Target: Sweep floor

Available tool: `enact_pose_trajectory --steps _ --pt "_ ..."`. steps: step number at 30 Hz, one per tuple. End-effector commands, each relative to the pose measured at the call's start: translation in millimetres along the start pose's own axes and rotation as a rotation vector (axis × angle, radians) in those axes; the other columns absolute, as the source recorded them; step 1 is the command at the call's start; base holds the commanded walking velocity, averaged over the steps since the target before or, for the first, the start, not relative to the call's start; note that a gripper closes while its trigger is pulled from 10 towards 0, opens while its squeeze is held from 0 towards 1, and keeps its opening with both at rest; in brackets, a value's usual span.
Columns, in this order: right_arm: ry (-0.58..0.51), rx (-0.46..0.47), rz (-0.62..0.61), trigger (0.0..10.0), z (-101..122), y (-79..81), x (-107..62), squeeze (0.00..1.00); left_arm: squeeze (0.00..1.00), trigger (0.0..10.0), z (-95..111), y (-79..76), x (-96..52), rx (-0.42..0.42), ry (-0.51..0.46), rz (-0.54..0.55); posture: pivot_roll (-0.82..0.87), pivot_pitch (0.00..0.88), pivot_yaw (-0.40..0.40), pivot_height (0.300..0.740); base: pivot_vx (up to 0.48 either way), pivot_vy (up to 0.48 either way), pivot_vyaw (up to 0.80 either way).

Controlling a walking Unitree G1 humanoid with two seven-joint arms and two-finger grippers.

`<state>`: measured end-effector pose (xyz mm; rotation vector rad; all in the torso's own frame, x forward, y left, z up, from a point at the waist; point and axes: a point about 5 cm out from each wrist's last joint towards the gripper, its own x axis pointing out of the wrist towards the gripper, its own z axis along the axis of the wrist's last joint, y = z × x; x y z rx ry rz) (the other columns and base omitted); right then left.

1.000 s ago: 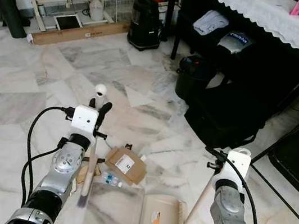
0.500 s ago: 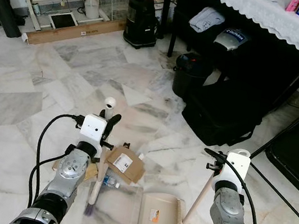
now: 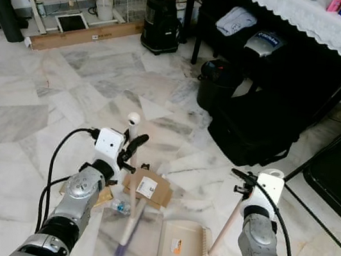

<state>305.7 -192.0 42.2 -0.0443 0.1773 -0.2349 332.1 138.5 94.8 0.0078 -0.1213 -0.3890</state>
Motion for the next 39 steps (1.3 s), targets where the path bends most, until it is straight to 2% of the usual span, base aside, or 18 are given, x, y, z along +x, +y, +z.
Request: enact_pose_trajectory --steps 1,6,9,11,15,19,25,28,31,39 --pt "0.020 -0.009 0.009 10.0 -4.4 2.6 -1.6 0.00 0.00 10.0 9.4 3.2 2.6 -0.007 -0.042 0.000 -0.07 0.085 -0.013 0.740 0.000 0.000 0.00" --pt "0.022 -0.009 0.012 10.0 -4.7 3.5 -1.6 0.00 0.00 10.0 16.8 7.9 3.0 0.023 -0.075 0.023 -0.07 0.085 -0.013 0.740 0.000 0.000 0.00" --pt "0.023 -0.008 0.015 10.0 -5.0 4.4 -1.7 0.00 0.00 10.0 31.1 13.5 3.7 0.060 -0.137 0.044 -0.07 0.081 -0.013 0.740 0.000 0.000 0.00" --pt "0.023 -0.008 0.015 10.0 -5.0 4.4 -1.7 0.00 0.00 10.0 31.1 13.5 3.7 0.060 -0.137 0.044 -0.07 0.081 -0.013 0.740 0.000 0.000 0.00" --pt "0.023 -0.007 0.021 10.0 -4.9 5.6 -1.9 0.00 0.00 10.0 66.0 24.4 2.5 0.177 -0.242 0.044 -0.06 0.090 -0.016 0.740 0.000 0.000 0.00" --pt "0.023 -0.005 0.024 10.0 -4.8 6.5 -1.9 0.00 0.00 10.0 75.9 27.8 0.7 0.237 -0.272 0.047 -0.06 0.094 -0.016 0.740 0.000 0.000 0.00" --pt "0.020 -0.005 0.029 10.0 -4.1 8.2 -2.0 0.00 0.00 10.0 65.9 30.0 -2.4 0.294 -0.237 0.070 -0.06 0.096 -0.018 0.740 0.000 0.000 0.00" --pt "0.019 -0.005 0.027 10.0 -3.9 6.9 -1.8 0.00 0.00 10.0 56.2 25.7 -4.5 0.334 -0.198 0.057 -0.06 0.101 -0.020 0.740 0.000 0.000 0.00" --pt "0.018 -0.006 0.025 10.0 -3.8 6.0 -1.7 0.00 0.00 10.0 44.8 17.6 -6.4 0.417 -0.149 0.015 -0.06 0.103 -0.020 0.740 0.000 0.000 0.00" --pt "0.014 -0.002 0.024 10.0 -3.3 5.5 -1.6 0.00 0.00 10.0 21.3 16.7 -18.6 0.446 -0.073 0.034 -0.07 0.107 -0.019 0.740 0.000 0.000 0.00"
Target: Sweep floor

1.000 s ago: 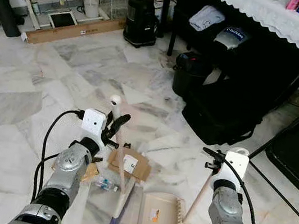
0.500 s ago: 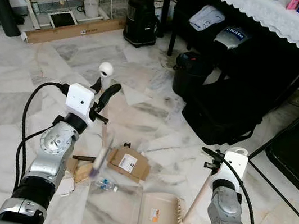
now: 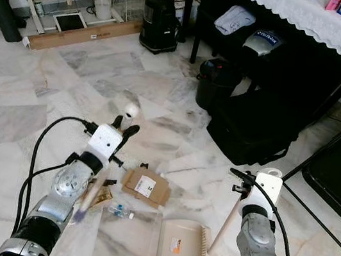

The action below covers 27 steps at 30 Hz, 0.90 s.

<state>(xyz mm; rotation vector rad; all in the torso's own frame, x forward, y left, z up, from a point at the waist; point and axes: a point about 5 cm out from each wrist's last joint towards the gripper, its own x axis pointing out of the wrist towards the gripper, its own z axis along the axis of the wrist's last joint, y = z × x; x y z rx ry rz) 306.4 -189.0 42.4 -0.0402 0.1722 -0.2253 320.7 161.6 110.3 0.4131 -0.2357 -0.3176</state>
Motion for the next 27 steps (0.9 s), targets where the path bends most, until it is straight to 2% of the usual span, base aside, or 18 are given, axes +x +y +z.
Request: enact_pose_trajectory --steps 1,11,16,21,27 --pt "0.019 -0.005 0.014 10.0 -3.7 2.3 -1.5 0.00 0.00 10.0 1.0 0.1 -4.4 0.024 -0.028 0.003 -0.07 0.107 -0.019 0.740 0.000 0.000 0.00" --pt "0.019 -0.002 0.020 10.0 -3.5 4.3 -1.4 0.00 0.00 10.0 -14.0 -4.7 -16.6 0.027 0.024 0.016 -0.06 0.109 -0.018 0.740 0.000 0.000 0.00" --pt "0.018 0.000 0.016 10.0 -3.5 3.9 -1.9 0.00 0.00 10.0 -21.8 -7.6 -21.0 -0.021 0.057 0.063 -0.07 0.110 -0.016 0.740 0.000 0.000 0.00" --pt "0.019 0.000 0.015 10.0 -3.6 3.7 -1.9 0.00 0.00 10.0 -24.6 -14.1 -22.3 -0.055 0.068 0.037 -0.07 0.112 -0.015 0.740 0.000 0.000 0.00" --pt "0.018 0.000 0.014 10.0 -3.4 3.7 -1.8 0.00 0.00 10.0 -26.2 -15.0 -22.3 -0.098 0.074 0.038 -0.07 0.112 -0.015 0.740 0.000 0.000 0.00"
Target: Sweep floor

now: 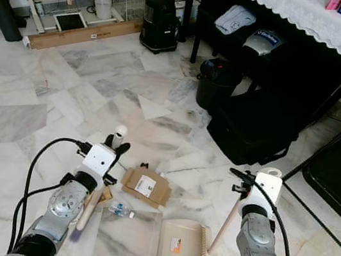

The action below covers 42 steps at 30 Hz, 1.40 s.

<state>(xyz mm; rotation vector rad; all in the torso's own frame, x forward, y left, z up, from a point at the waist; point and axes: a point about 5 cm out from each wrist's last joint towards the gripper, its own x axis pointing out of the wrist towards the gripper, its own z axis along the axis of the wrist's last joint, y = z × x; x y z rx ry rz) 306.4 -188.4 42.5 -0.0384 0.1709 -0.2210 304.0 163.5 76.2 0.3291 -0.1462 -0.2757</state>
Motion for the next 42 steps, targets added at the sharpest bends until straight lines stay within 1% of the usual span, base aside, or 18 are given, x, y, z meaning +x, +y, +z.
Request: enact_pose_trajectory --steps 1,3,14,16,21,26,29,31,32,33,34,35,36,37,41,42 --pt "0.019 -0.001 0.010 10.0 -3.6 3.1 -1.7 0.00 0.00 10.0 0.0 2.5 -0.5 -0.013 -0.008 0.004 -0.07 0.113 -0.014 0.740 0.000 0.000 0.00" --pt "0.020 0.000 0.010 10.0 -3.7 3.4 -1.8 0.00 0.00 10.0 0.2 3.3 0.6 -0.052 -0.007 0.008 -0.07 0.114 -0.013 0.740 0.000 0.000 0.00" --pt "0.020 0.000 0.010 10.0 -4.0 3.5 -2.0 0.00 0.00 10.0 1.2 6.2 3.6 -0.158 -0.015 0.060 -0.07 0.114 -0.013 0.740 0.000 0.000 0.00" --pt "0.020 0.000 0.010 10.0 -4.0 3.4 -2.1 0.00 0.00 10.0 1.4 6.4 4.0 -0.165 -0.017 0.059 -0.07 0.114 -0.013 0.740 0.000 0.000 0.00" --pt "0.025 0.000 0.009 10.0 -5.3 2.9 -2.0 0.00 0.00 10.0 5.7 4.6 7.4 -0.194 -0.036 0.021 -0.07 0.114 -0.013 0.740 0.000 0.000 0.00" --pt "0.023 0.000 0.010 10.0 -4.6 3.4 -2.0 0.00 0.00 10.0 8.3 4.2 10.2 -0.205 -0.041 -0.005 -0.07 0.114 -0.013 0.740 0.000 0.000 0.00" --pt "0.021 -0.001 0.010 10.0 -4.5 3.4 -2.1 0.00 0.00 10.0 10.1 2.7 11.6 -0.218 -0.042 -0.037 -0.07 0.116 -0.013 0.740 0.000 0.000 0.00" --pt "0.022 -0.001 0.009 10.0 -4.7 3.3 -2.0 0.00 0.00 10.0 11.4 -1.6 13.3 -0.239 -0.033 -0.095 -0.07 0.116 -0.012 0.740 0.000 0.000 0.00" --pt "0.022 -0.001 0.009 10.0 -4.7 3.3 -2.0 0.00 0.00 10.0 11.6 -2.2 13.4 -0.240 -0.032 -0.103 -0.07 0.116 -0.012 0.740 0.000 0.000 0.00" --pt "0.022 -0.001 0.009 10.0 -4.7 3.3 -2.0 0.00 0.00 10.0 11.7 -2.9 13.6 -0.251 -0.028 -0.112 -0.07 0.116 -0.012 0.740 0.000 0.000 0.00" --pt "0.022 -0.001 0.010 10.0 -4.5 3.6 -2.0 0.00 0.00 10.0 12.3 -3.8 14.4 -0.281 -0.021 -0.130 -0.07 0.116 -0.012 0.740 0.000 0.000 0.00" --pt "0.022 -0.001 0.010 10.0 -4.5 3.6 -2.0 0.00 0.00 10.0 12.3 -3.8 14.4 -0.281 -0.021 -0.130 -0.07 0.116 -0.012 0.740 0.000 0.000 0.00" --pt "0.021 -0.001 0.010 10.0 -4.4 3.8 -2.0 0.00 0.00 10.0 13.4 -4.5 15.6 -0.314 -0.015 -0.146 -0.07 0.116 -0.012 0.740 0.000 0.000 0.00" --pt "0.021 -0.001 0.010 10.0 -4.4 3.9 -2.0 0.00 0.00 10.0 14.0 -4.8 16.1 -0.329 -0.012 -0.152 -0.07 0.116 -0.012 0.740 0.000 0.000 0.00" --pt "0.023 -0.001 0.012 10.0 -4.5 4.3 -1.8 0.00 0.00 10.0 18.9 -3.5 19.5 -0.385 -0.015 -0.156 -0.07 0.114 -0.012 0.740 0.000 0.000 0.00" --pt "0.023 0.000 0.012 10.0 -4.5 4.5 -1.8 0.00 0.00 10.0 21.6 -2.9 20.6 -0.415 -0.019 -0.157 -0.07 0.114 -0.012 0.740 0.000 0.000 0.00"
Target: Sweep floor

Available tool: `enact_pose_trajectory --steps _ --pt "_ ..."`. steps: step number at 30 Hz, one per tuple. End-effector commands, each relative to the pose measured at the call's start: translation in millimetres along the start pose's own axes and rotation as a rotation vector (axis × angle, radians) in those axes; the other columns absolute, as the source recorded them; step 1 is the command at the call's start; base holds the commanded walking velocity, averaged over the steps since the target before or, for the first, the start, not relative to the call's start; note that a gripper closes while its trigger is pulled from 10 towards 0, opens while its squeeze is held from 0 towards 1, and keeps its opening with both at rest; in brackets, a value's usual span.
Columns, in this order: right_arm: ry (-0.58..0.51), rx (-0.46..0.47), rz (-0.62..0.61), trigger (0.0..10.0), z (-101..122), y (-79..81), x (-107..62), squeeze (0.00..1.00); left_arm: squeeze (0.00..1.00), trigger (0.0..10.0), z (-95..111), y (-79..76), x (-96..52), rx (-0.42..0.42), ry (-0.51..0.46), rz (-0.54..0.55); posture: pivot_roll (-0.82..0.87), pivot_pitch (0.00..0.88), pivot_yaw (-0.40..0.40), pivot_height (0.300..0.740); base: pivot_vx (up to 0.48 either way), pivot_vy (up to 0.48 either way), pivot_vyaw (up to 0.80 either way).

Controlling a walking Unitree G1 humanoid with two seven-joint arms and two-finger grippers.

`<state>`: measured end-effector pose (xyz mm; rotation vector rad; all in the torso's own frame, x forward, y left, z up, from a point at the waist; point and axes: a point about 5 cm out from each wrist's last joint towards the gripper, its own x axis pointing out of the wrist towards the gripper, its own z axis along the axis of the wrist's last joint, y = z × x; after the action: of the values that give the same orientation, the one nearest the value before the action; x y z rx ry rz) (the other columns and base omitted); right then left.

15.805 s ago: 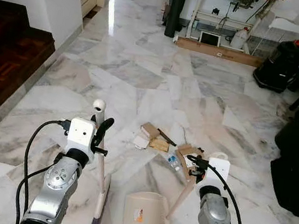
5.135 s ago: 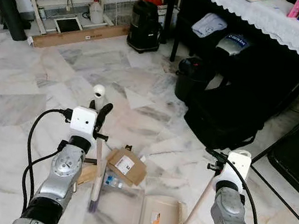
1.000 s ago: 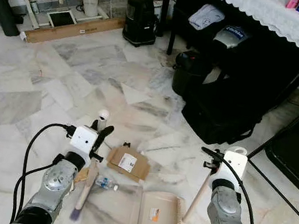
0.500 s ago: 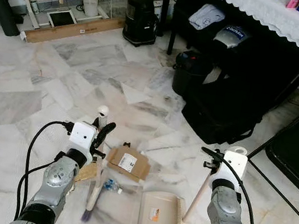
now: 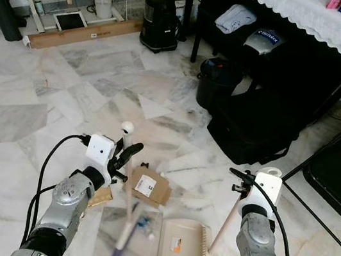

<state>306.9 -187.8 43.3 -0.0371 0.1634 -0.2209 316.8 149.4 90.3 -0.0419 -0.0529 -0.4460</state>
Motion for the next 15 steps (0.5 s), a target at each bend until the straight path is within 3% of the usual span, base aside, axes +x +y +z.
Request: enact_pose_trajectory --steps 1,6,10,15 --pt "0.031 -0.002 0.013 10.0 -5.7 4.3 -2.0 0.00 0.00 10.0 11.6 -1.4 3.8 -0.078 -0.045 -0.012 -0.06 0.108 -0.010 0.740 0.000 0.000 0.00" --pt "0.032 -0.002 0.016 10.0 -6.0 5.5 -2.0 0.00 0.00 10.0 18.6 -3.1 5.5 -0.180 -0.061 0.005 -0.06 0.105 -0.009 0.740 0.000 0.000 0.00" --pt "0.034 -0.001 0.019 10.0 -6.5 6.3 -2.1 0.00 0.00 10.0 31.5 -7.9 10.7 -0.349 -0.097 0.042 -0.06 0.103 -0.009 0.740 0.000 0.000 0.00" --pt "0.036 0.000 0.020 10.0 -7.0 6.9 -2.0 0.00 0.00 10.0 47.8 -5.2 14.3 -0.457 -0.147 0.081 -0.05 0.099 -0.008 0.740 0.000 0.000 0.00"
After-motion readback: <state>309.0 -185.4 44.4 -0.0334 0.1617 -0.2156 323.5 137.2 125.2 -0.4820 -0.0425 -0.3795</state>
